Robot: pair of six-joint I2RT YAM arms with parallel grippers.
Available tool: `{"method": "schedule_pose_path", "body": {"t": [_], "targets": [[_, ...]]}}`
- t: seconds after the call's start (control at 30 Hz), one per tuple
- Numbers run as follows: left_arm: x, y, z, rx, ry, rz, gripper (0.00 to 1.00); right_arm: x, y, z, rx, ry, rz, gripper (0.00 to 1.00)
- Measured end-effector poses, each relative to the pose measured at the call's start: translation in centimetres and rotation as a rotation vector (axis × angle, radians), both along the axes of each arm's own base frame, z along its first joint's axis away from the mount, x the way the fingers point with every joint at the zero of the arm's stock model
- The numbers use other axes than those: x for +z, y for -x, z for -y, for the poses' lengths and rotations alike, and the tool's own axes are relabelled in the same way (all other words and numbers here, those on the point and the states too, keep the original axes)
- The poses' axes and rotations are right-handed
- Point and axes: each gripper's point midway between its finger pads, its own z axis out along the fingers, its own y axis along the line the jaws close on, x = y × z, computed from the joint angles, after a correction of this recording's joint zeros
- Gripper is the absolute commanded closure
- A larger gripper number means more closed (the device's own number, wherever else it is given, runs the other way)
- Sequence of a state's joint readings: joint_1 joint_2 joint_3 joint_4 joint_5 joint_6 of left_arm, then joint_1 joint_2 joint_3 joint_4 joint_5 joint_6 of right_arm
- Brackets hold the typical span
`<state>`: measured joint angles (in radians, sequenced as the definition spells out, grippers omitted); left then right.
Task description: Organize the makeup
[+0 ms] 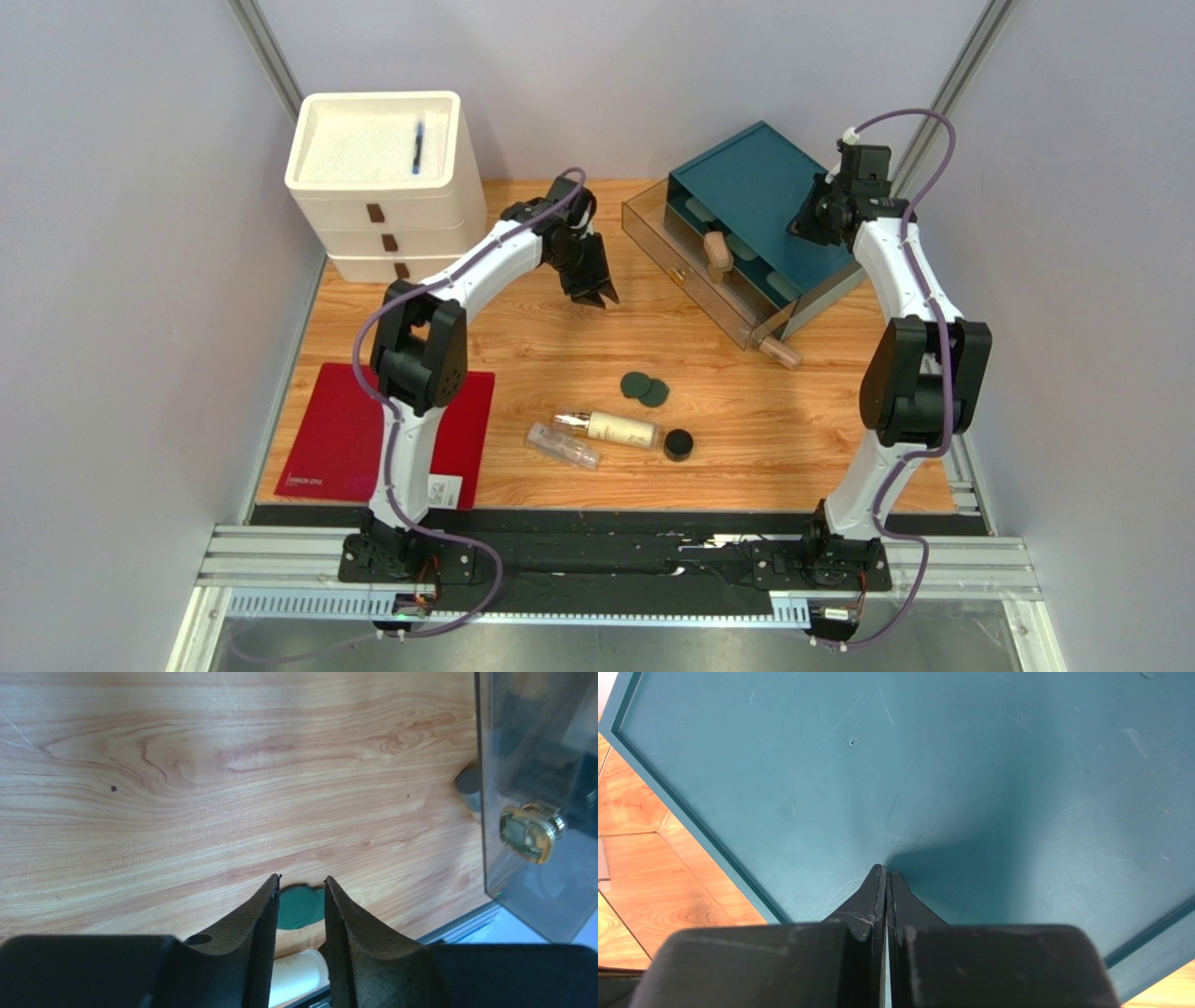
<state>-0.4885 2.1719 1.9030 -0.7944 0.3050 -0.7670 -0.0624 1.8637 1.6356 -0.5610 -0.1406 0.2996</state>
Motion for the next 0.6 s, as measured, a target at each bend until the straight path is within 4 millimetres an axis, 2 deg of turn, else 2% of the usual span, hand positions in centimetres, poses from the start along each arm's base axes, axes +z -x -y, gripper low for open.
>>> {"method": "schedule_pose_path", "body": {"t": [0.17,0.3,0.4,0.5,0.53,0.6], "targets": [[0.0,2.1,0.0,-0.076,-0.040,0.044,0.56,0.1,0.0,0.0,0.001,0.000,0.003,1.00],[4.1,3.7,-0.1,-0.160,-0.036,0.178,0.53,0.6,0.3,-0.2,0.011,-0.006,0.019,0.91],[6.9,4.3,-0.4,-0.201,-0.020,0.265,0.53,1.1,2.1,-1.1,0.042,-0.025,0.009,0.85],[8.2,4.5,-0.6,-0.231,-0.014,0.316,0.52,1.7,4.9,-2.0,0.070,-0.037,-0.032,0.72],[8.3,4.6,-0.6,-0.241,-0.013,0.326,0.52,2.2,5.8,-2.2,0.081,-0.039,-0.035,0.61],[8.3,4.6,-0.6,-0.264,-0.012,0.336,0.52,3.9,7.6,-2.5,0.106,-0.033,-0.016,0.47]]}}
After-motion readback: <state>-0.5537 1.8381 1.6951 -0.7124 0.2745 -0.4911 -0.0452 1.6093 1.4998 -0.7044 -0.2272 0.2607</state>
